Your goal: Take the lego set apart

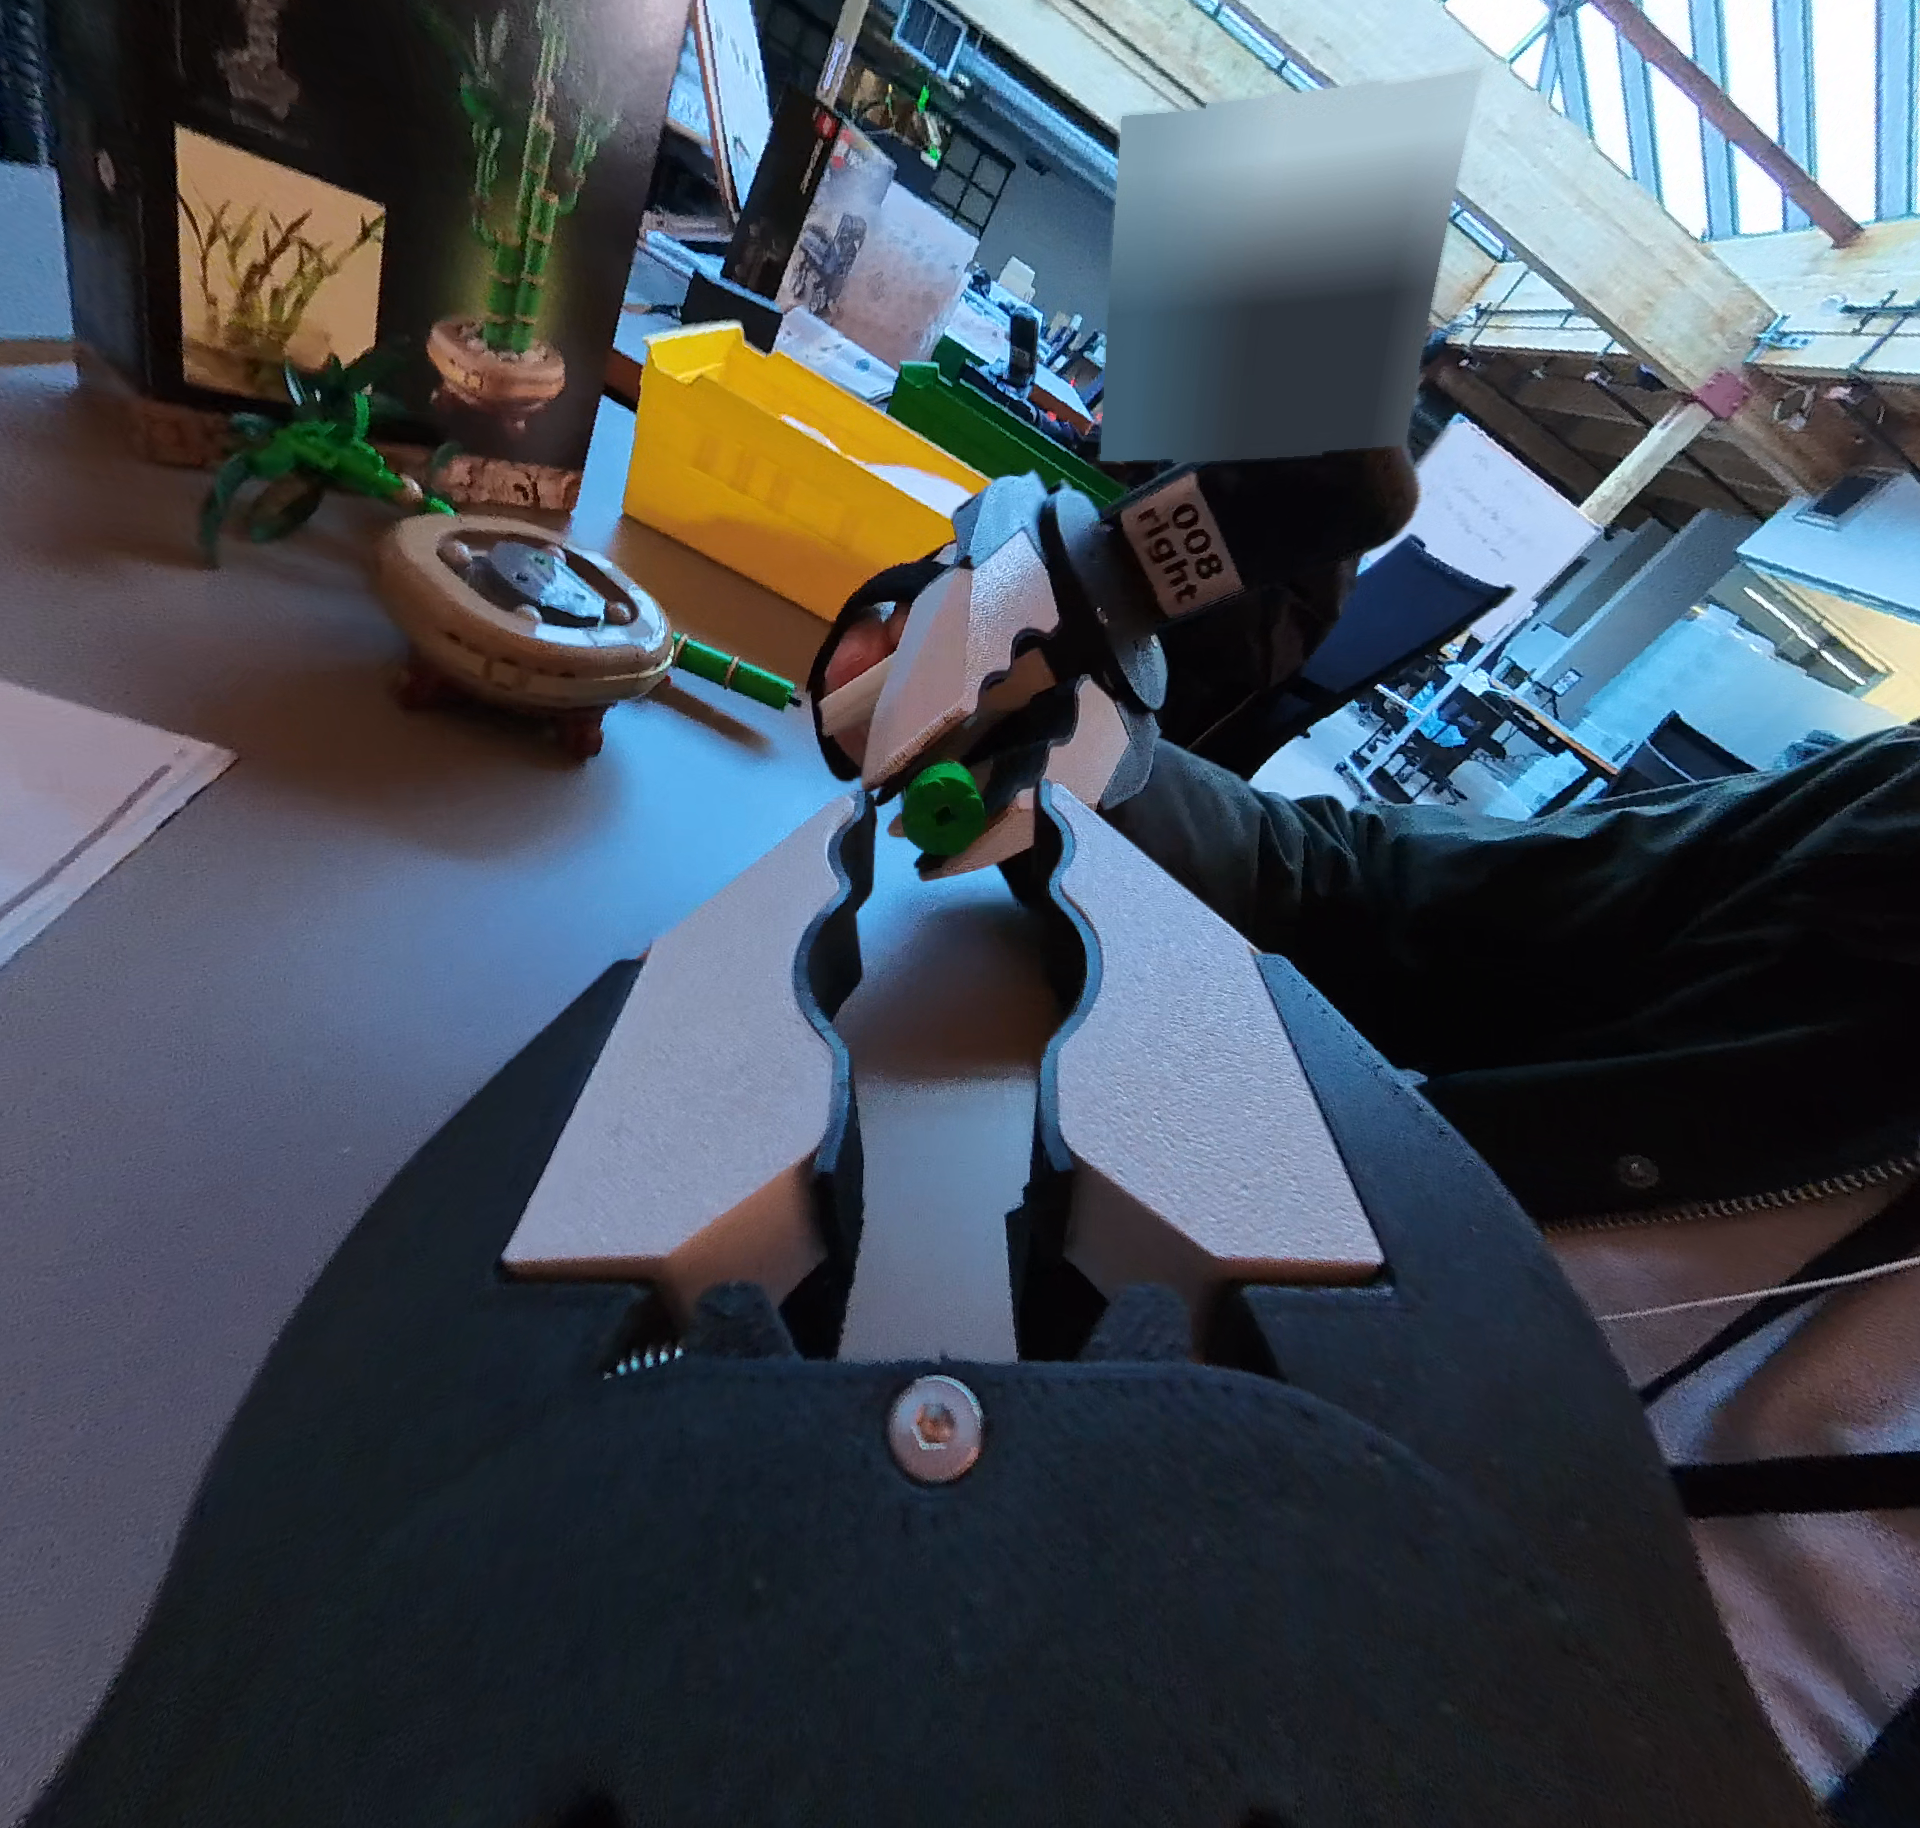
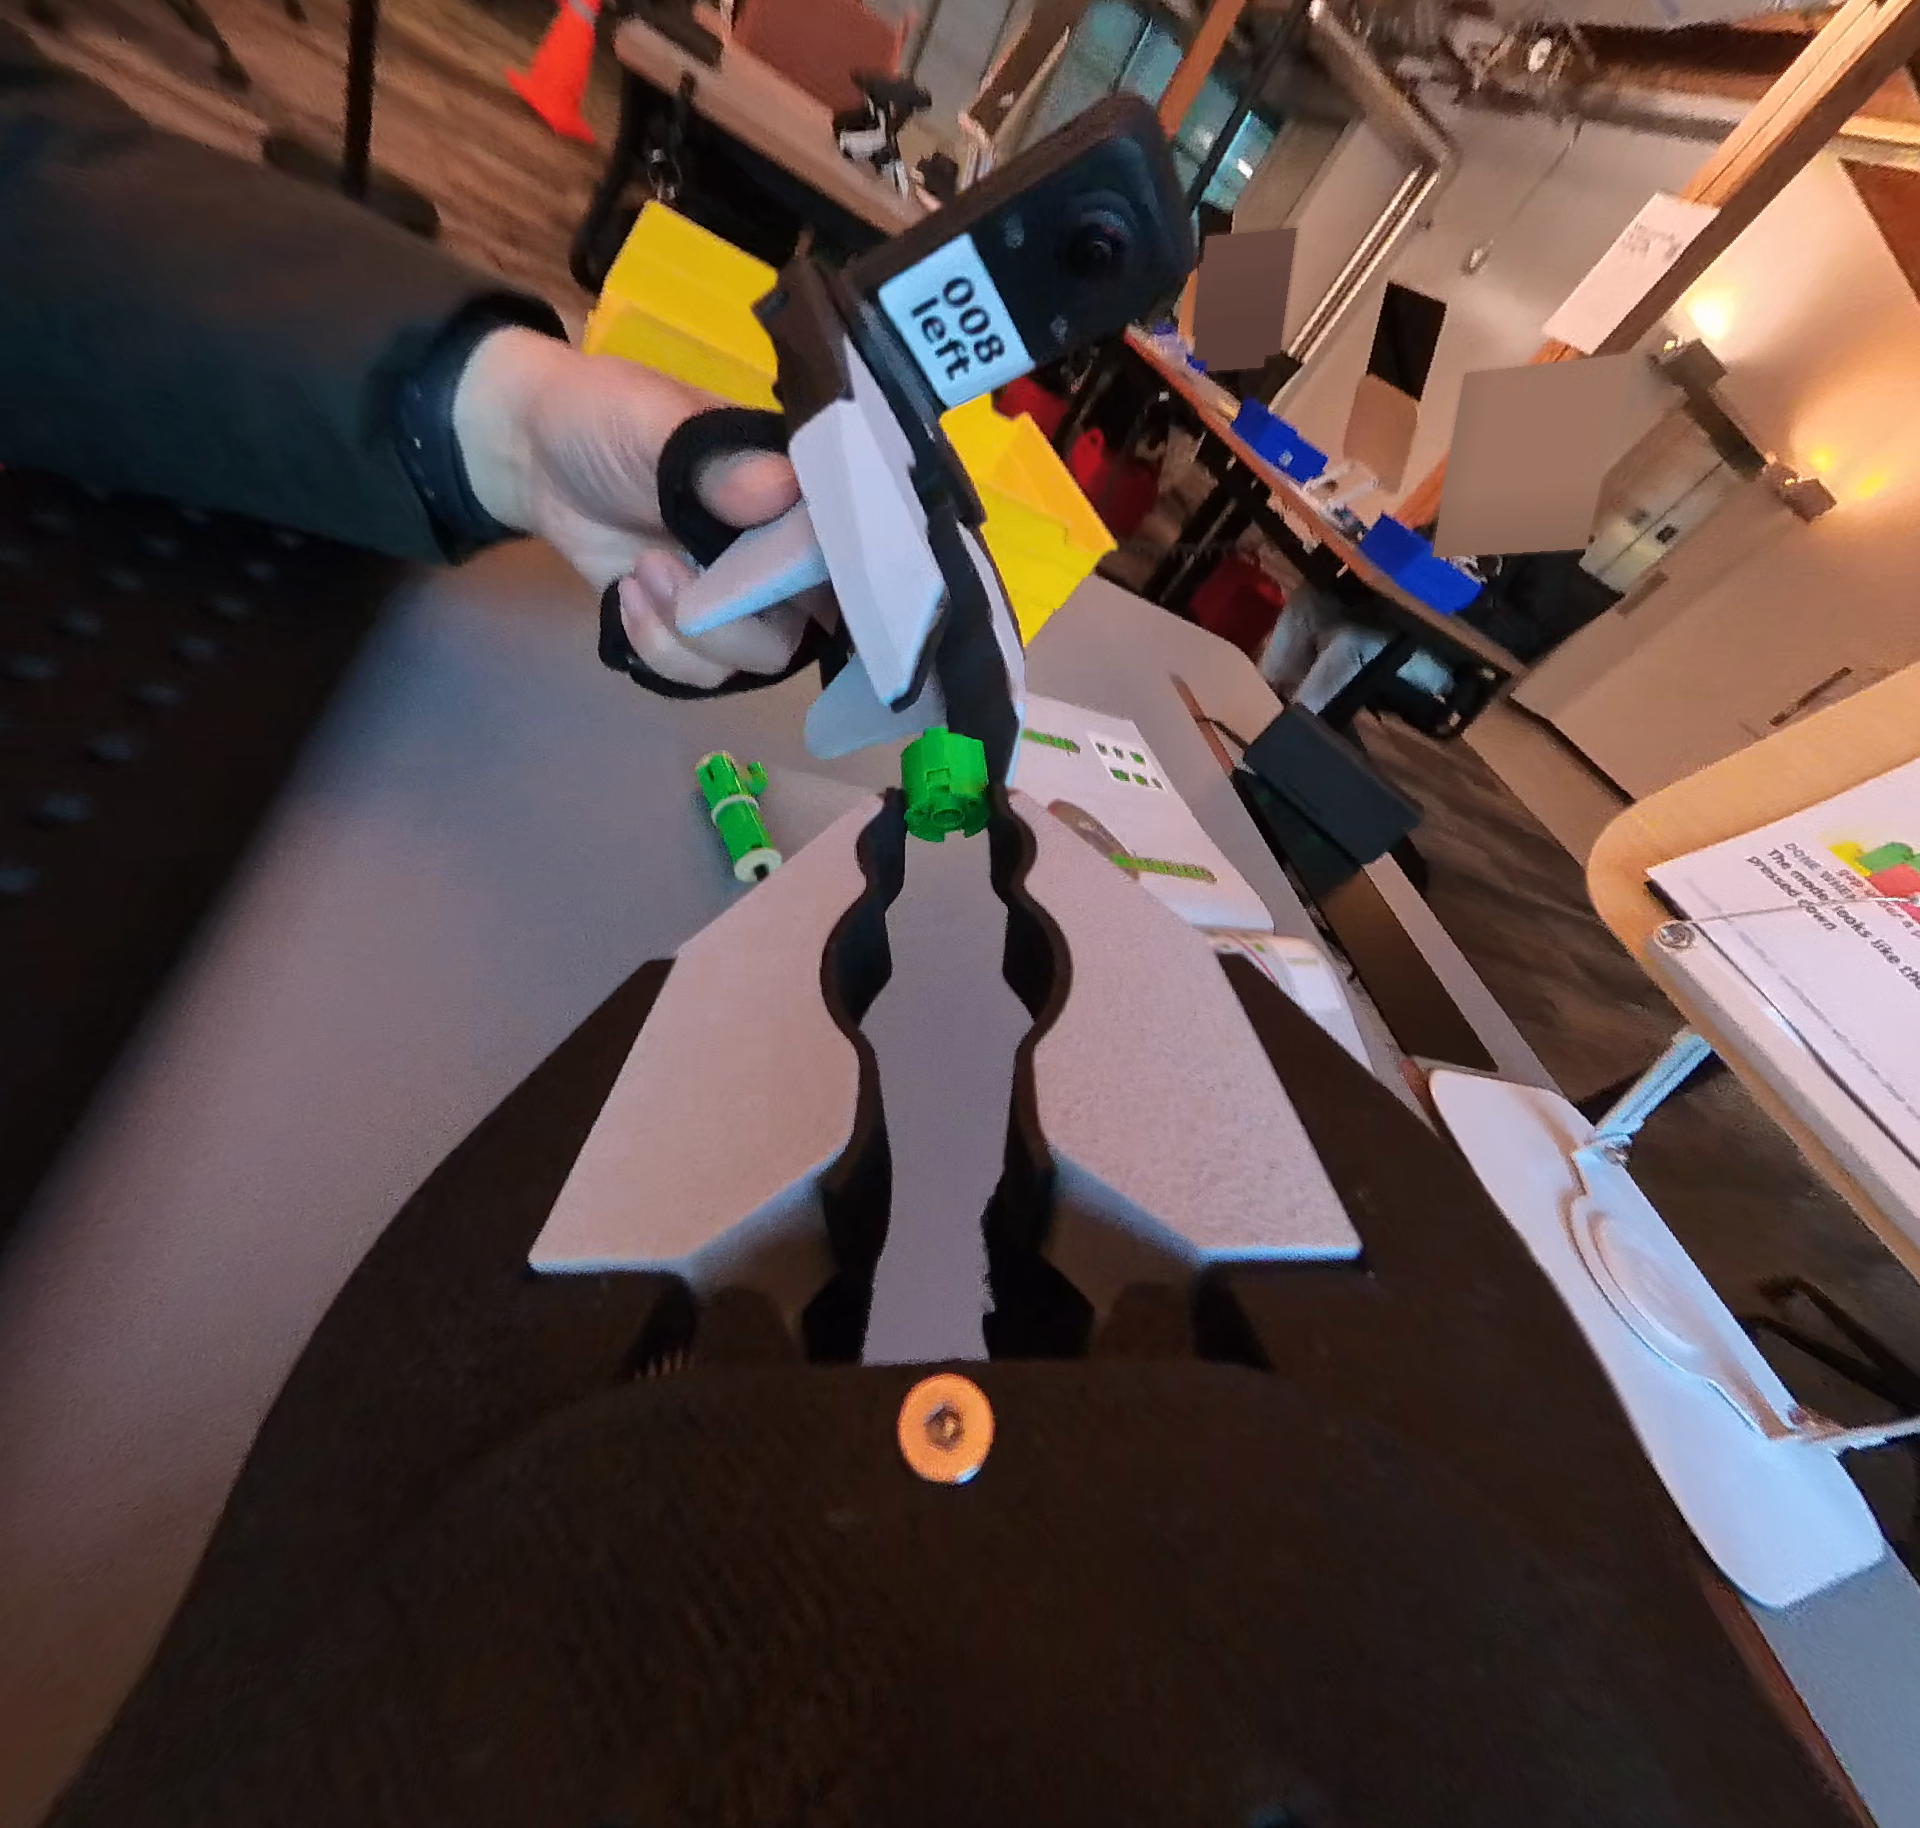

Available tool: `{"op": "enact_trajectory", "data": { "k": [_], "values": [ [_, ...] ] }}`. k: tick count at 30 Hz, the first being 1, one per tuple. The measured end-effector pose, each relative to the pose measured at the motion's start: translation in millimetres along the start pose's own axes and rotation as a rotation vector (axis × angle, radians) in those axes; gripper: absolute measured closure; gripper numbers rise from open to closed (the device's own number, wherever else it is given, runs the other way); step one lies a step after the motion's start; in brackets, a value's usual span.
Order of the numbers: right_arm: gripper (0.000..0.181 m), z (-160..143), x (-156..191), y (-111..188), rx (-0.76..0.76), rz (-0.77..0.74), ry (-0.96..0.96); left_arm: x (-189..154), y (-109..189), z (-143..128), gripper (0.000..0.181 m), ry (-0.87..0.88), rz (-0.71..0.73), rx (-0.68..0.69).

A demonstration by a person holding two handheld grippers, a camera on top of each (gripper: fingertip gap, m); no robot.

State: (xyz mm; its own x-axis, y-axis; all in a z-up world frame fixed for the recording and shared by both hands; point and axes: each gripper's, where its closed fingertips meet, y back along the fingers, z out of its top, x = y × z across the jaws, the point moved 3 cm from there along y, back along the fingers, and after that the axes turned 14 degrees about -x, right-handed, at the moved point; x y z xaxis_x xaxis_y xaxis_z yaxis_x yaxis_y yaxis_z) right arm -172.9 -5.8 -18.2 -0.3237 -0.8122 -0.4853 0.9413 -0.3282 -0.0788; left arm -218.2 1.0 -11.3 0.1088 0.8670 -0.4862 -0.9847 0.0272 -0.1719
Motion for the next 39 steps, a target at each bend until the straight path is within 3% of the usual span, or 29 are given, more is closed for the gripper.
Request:
{"op": "enact_trajectory", "data": {
  "k": [3,5,10,14,17,19,26,32,39],
  "values": [
    [0.166,-5,2,-1,0.036,0.007,0.028,8,0,-8,0.155,0.032,0.027,0.044],
    [0.166,-8,3,-2,0.059,0.010,0.058,8,-1,-12,0.167,0.029,0.021,0.061],
    [0.166,-9,2,-2,0.039,0.012,0.023,8,-1,-12,0.168,-0.057,0.040,0.080],
    [0.149,2,-9,5,-0.098,0.024,-0.455,0,2,0,0.167,-0.219,0.015,0.018],
    [0.148,14,-21,13,-0.262,0.113,-1.006,-11,5,7,0.167,-0.400,-0.020,-0.026],
    [0.148,12,-23,13,-0.301,0.150,-1.181,-15,5,8,0.167,-0.478,-0.020,-0.035],
    [0.162,16,-3,-1,-0.260,0.200,-1.094,-20,2,4,0.167,-0.373,-0.079,-0.019],
    [0.162,11,-4,-1,-0.240,0.188,-1.119,-15,2,2,0.167,-0.334,-0.066,-0.006],
    [0.168,1,-7,0,-0.179,0.143,-1.148,-5,2,-1,0.167,-0.417,0.022,0.023]
  ]
}}
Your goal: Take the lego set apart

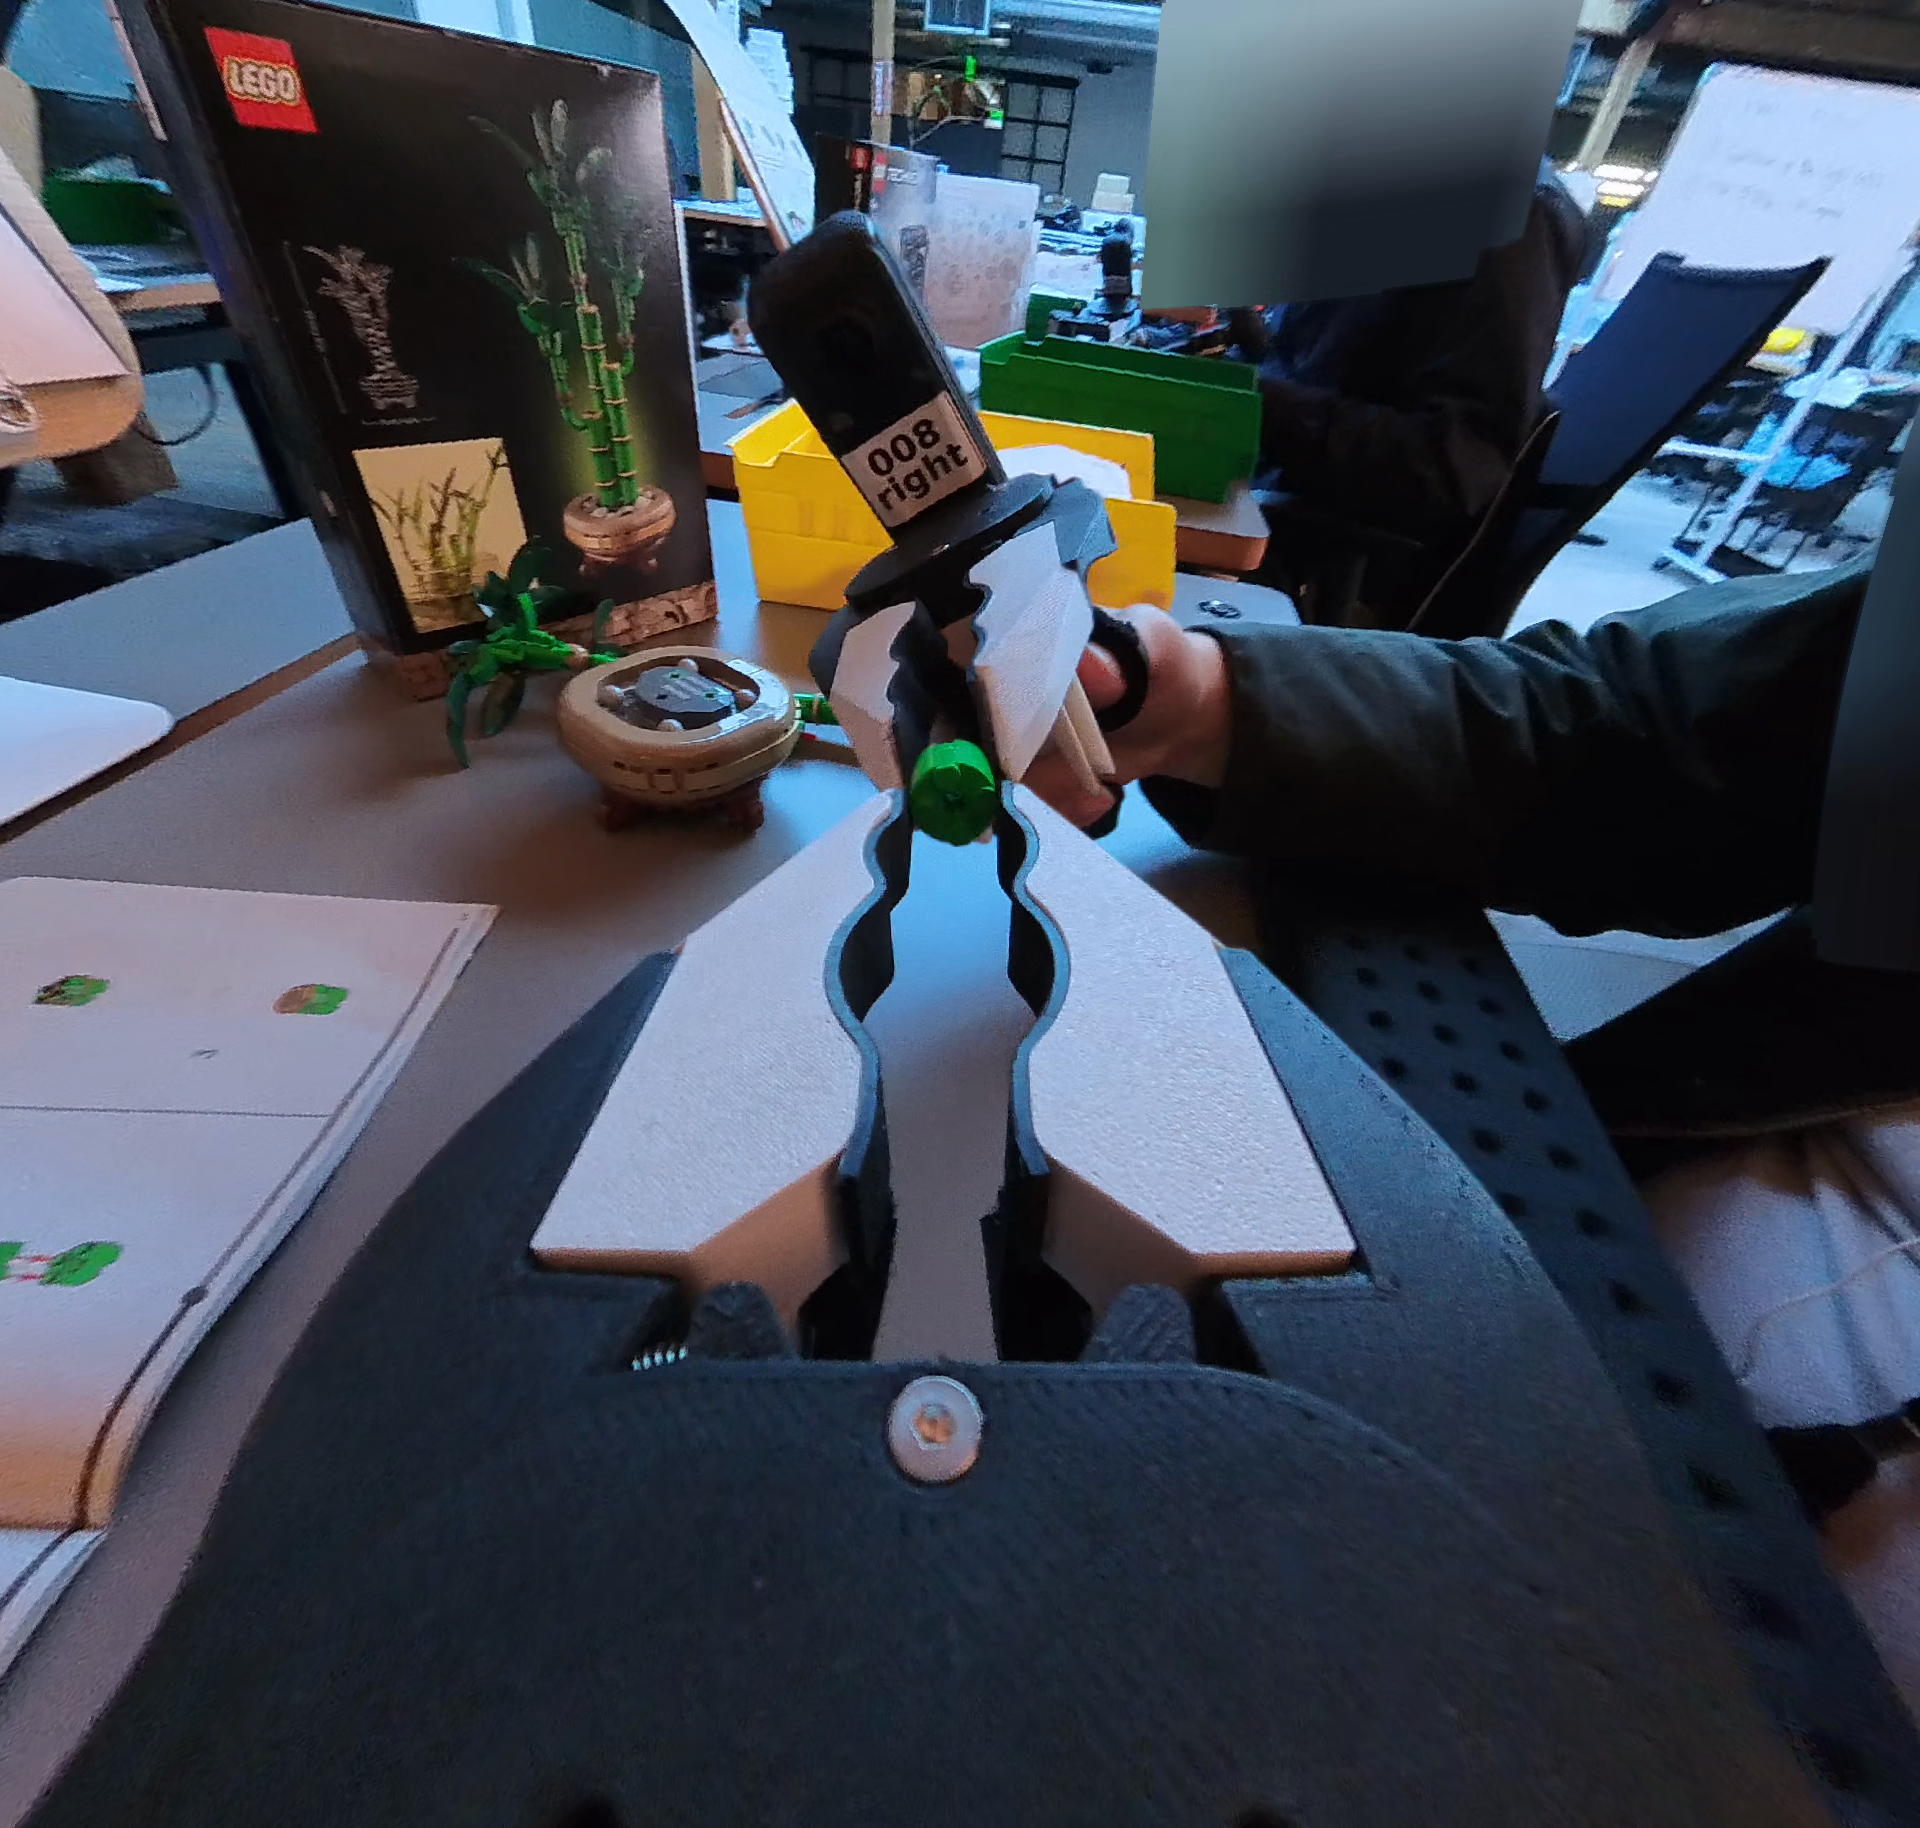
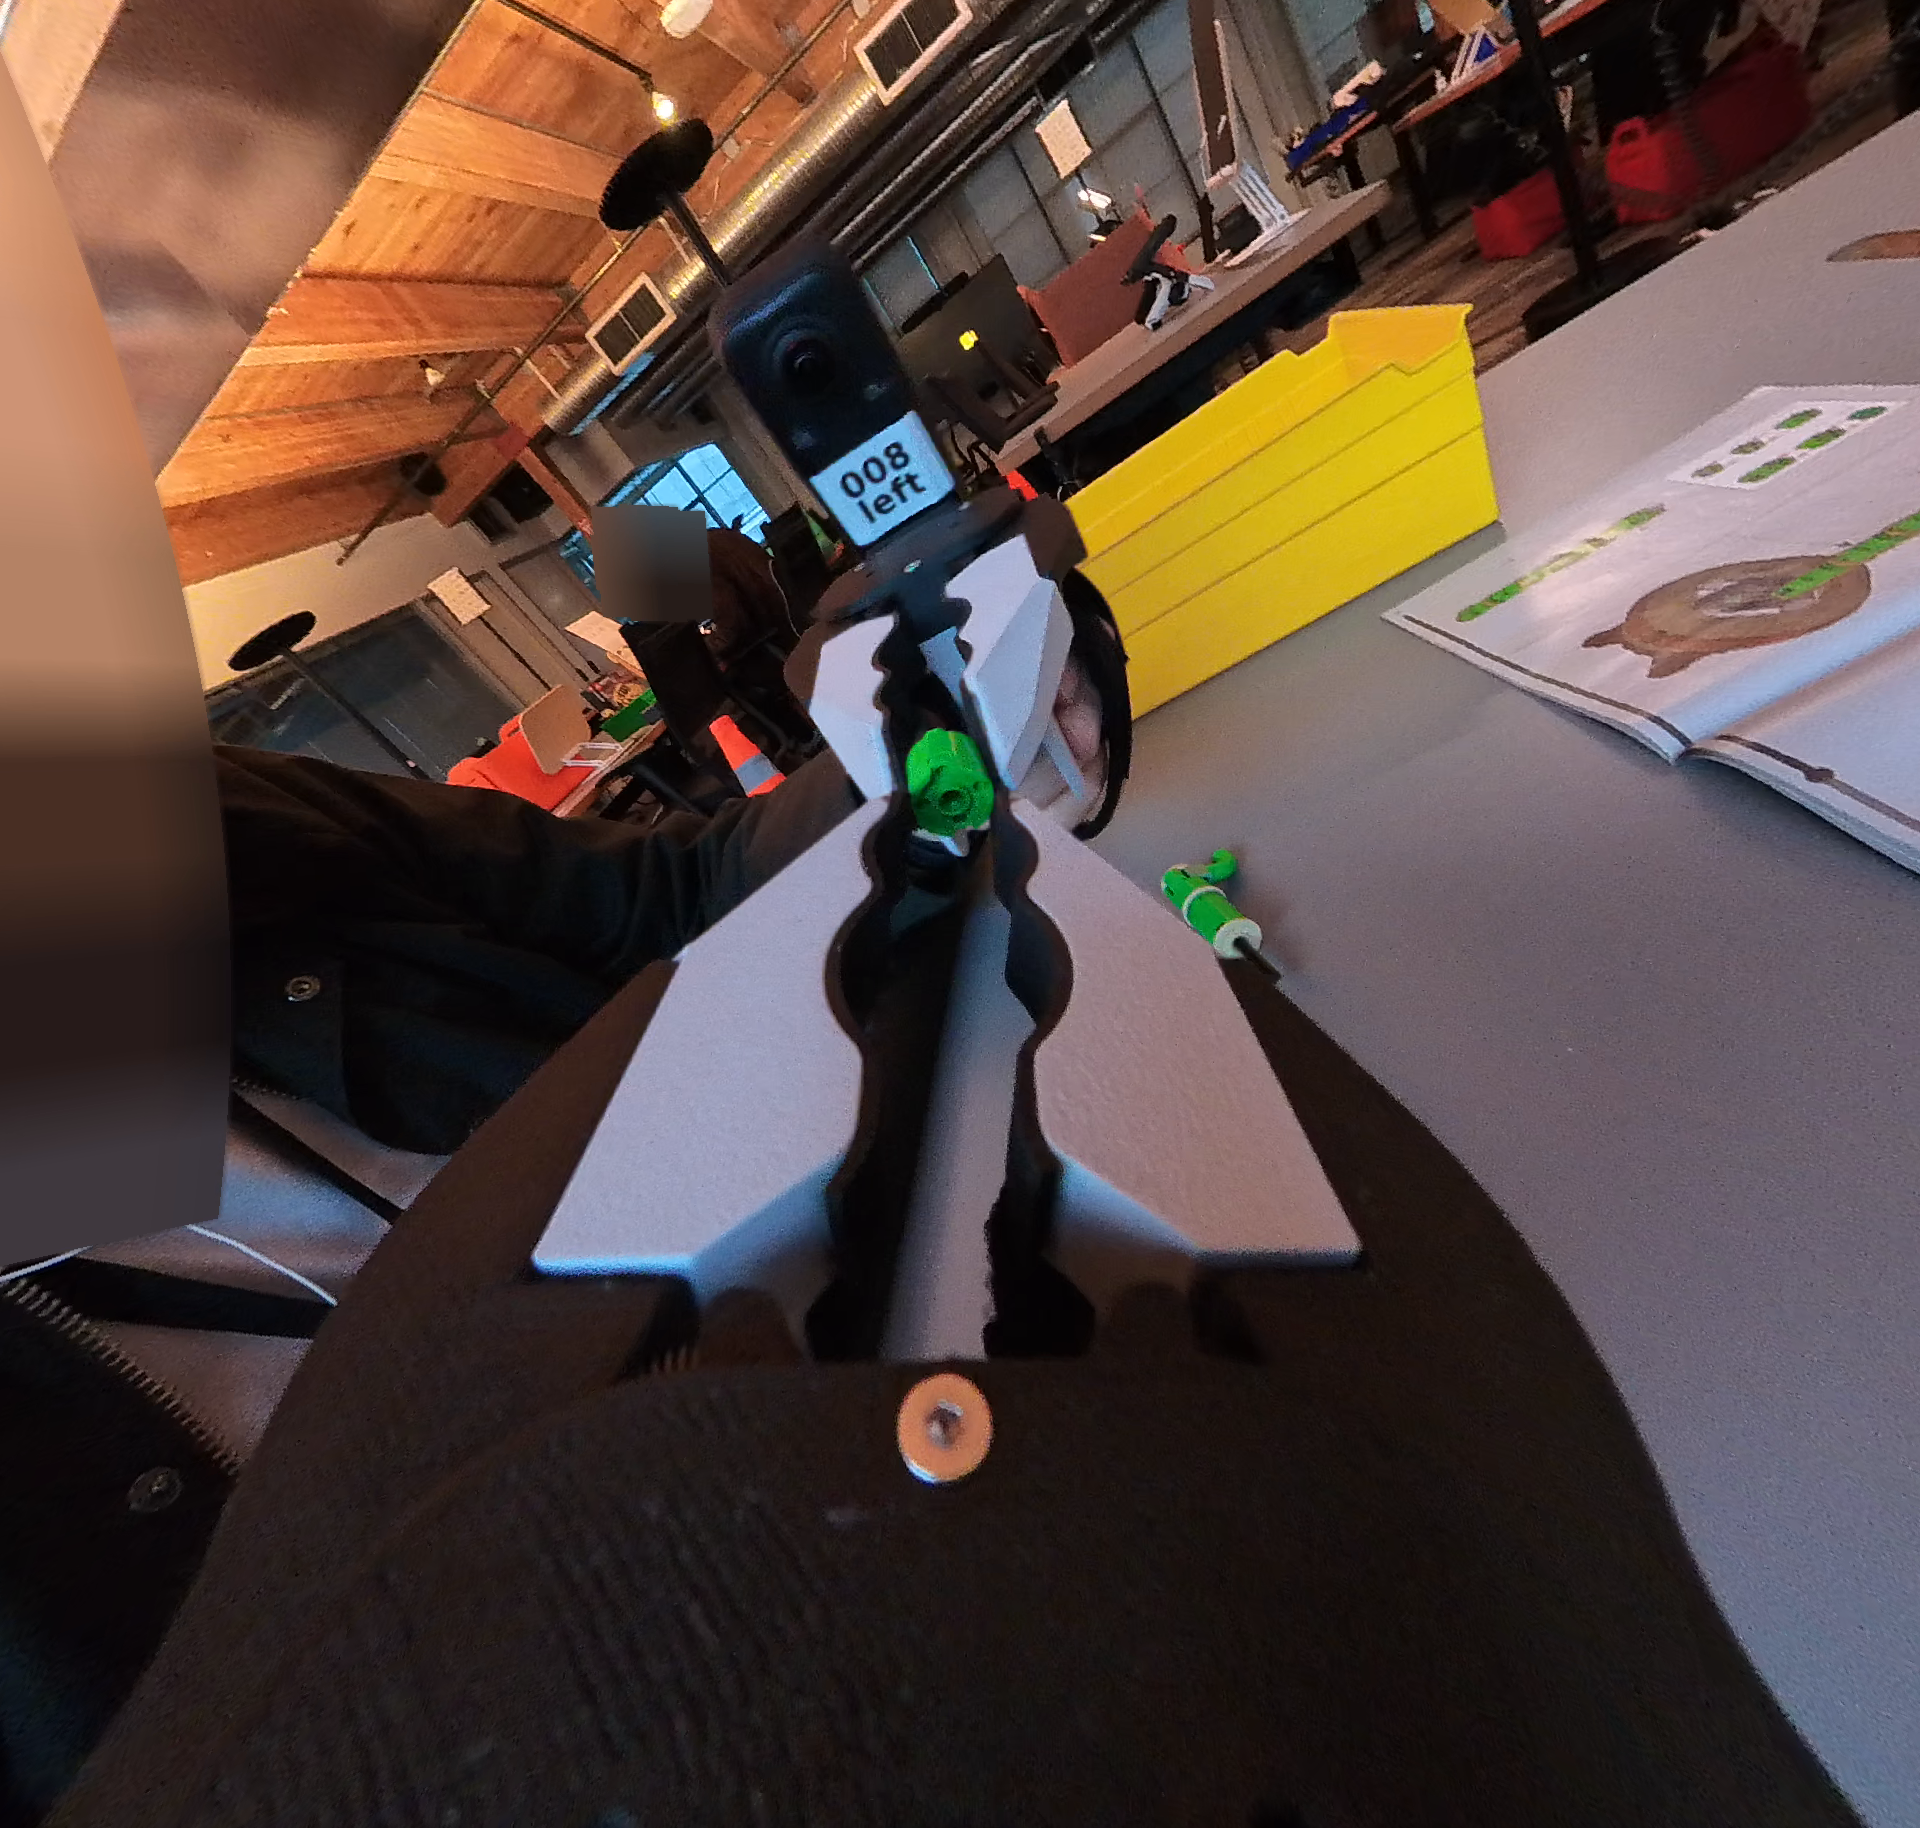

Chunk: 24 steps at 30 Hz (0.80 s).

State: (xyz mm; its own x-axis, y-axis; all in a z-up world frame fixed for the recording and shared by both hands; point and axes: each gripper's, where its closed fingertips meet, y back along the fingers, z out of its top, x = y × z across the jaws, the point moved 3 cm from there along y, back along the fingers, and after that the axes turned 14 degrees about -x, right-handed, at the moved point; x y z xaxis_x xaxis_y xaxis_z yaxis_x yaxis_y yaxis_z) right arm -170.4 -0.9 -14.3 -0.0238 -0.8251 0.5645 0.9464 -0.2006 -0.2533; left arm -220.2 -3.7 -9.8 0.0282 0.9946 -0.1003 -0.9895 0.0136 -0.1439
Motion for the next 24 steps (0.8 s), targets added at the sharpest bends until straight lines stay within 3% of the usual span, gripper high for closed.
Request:
{"op": "enact_trajectory", "data": {
  "k": [5,7,10,14,18,24],
  "values": [
    [0.168,-2,-3,0,0.000,0.007,-0.057,1,0,-4,0.166,-0.079,0.031,0.036],
    [0.168,-1,-2,0,-0.011,0.022,-0.073,4,0,-5,0.153,-0.115,0.064,0.048],
    [0.168,1,0,1,-0.013,0.021,-0.043,2,-1,-10,0.152,-0.189,0.062,0.082],
    [0.168,0,-5,3,0.001,-0.011,-0.071,3,0,-9,0.137,-0.424,0.128,0.108],
    [0.168,-11,-12,5,0.066,-0.037,-0.205,6,3,-18,0.145,-0.702,0.191,0.242],
    [0.167,-21,-21,7,0.116,-0.080,-0.318,4,-1,-35,0.157,-0.833,0.164,0.336]
  ]
}}
